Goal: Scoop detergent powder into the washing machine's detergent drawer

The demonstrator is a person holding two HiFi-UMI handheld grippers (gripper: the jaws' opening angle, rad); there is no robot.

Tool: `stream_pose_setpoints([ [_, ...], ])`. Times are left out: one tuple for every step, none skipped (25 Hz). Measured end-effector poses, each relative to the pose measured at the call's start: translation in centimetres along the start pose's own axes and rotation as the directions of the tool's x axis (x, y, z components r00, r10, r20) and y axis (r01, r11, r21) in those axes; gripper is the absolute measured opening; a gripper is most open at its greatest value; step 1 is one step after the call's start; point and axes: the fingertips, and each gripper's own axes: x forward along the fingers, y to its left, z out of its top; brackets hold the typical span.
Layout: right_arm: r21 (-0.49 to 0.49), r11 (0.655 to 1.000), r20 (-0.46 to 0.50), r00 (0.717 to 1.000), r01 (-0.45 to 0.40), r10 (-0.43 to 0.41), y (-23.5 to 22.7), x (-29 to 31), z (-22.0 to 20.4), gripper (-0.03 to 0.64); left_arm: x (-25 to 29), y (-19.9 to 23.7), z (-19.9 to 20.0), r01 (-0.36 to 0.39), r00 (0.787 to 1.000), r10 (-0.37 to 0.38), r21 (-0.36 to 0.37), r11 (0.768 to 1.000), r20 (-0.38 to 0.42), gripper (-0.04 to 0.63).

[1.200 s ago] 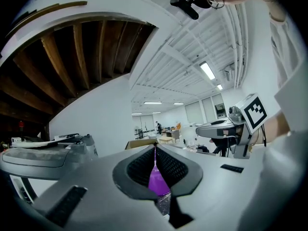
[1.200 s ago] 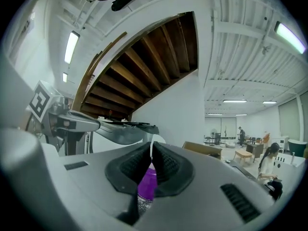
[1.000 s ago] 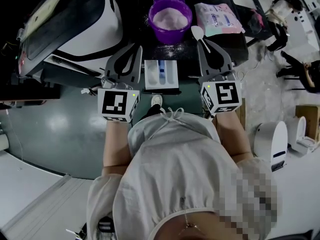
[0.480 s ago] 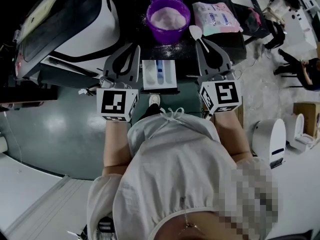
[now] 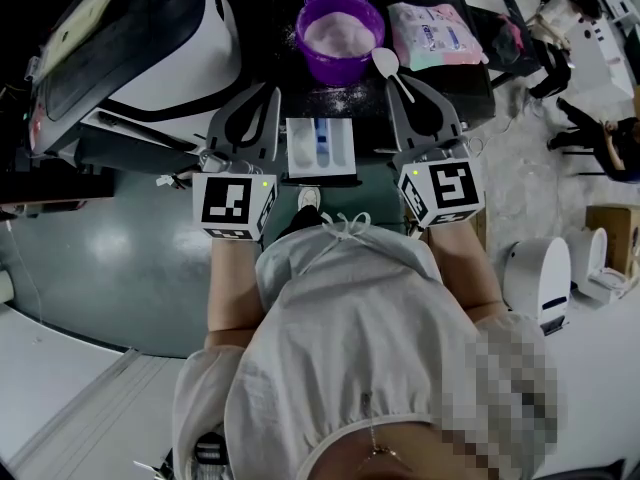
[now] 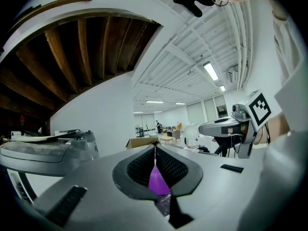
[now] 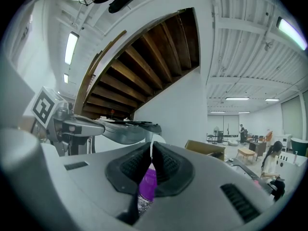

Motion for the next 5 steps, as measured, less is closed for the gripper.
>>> stream_pose_setpoints([
  [0.001,1.0,0.0,1.0,-0.002,0.002,0.08,0.05,-0.03,0.006,-0.04,0.1,-0.02,-0.002,1.0,0.002,-0.001,1.0,0.0,0.027],
  [0.002,1.0,0.0,1.0,-0.003,0.003,0.15,0.09,-0.04,0.006,-0.08,0.18,-0.01,-0.004,1.0,0.004,-0.001,1.0,0.0,0.027],
  [0.003,1.0,0.0,1.0,-0.004,0.004,0.21,0.13,-0.04,0.006,-0.13,0.26,0.02,-0.005,1.0,0.005,-0.001,1.0,0.0,0.026],
  [0.004,1.0,0.0,1.0,-0.005,0.005,0.27,0.17,-0.02,0.006,-0.18,0.32,0.05,-0.006,1.0,0.006,-0.002,1.0,0.001,0.027],
  [0.004,1.0,0.001,1.0,-0.005,0.005,0.32,0.21,0.0,0.006,-0.24,0.39,0.09,-0.007,1.0,0.007,-0.002,1.0,0.001,0.026],
])
